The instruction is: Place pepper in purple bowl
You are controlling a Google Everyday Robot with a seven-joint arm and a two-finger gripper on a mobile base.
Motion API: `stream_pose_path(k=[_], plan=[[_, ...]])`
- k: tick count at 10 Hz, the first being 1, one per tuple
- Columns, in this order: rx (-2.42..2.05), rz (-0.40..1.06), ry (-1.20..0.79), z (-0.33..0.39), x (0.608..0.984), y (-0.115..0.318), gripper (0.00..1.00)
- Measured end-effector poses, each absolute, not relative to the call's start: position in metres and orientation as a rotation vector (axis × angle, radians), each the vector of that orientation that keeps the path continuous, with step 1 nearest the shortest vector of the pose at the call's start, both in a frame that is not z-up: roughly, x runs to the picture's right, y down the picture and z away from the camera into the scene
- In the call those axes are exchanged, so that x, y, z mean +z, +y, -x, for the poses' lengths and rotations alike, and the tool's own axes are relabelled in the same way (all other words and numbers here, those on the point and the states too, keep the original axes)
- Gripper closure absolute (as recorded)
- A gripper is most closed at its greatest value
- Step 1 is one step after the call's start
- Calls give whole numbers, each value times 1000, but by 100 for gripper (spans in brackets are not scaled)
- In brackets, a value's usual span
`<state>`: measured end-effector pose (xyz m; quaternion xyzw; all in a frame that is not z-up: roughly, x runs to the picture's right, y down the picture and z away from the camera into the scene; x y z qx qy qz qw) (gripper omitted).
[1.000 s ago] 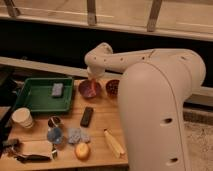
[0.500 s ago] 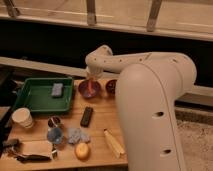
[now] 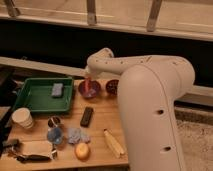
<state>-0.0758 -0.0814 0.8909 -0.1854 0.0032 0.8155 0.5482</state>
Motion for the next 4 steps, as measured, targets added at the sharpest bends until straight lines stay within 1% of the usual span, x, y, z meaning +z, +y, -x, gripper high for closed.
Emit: stream_pose_path(k=[4], plan=[[1929, 441, 7, 78, 891, -81, 20]])
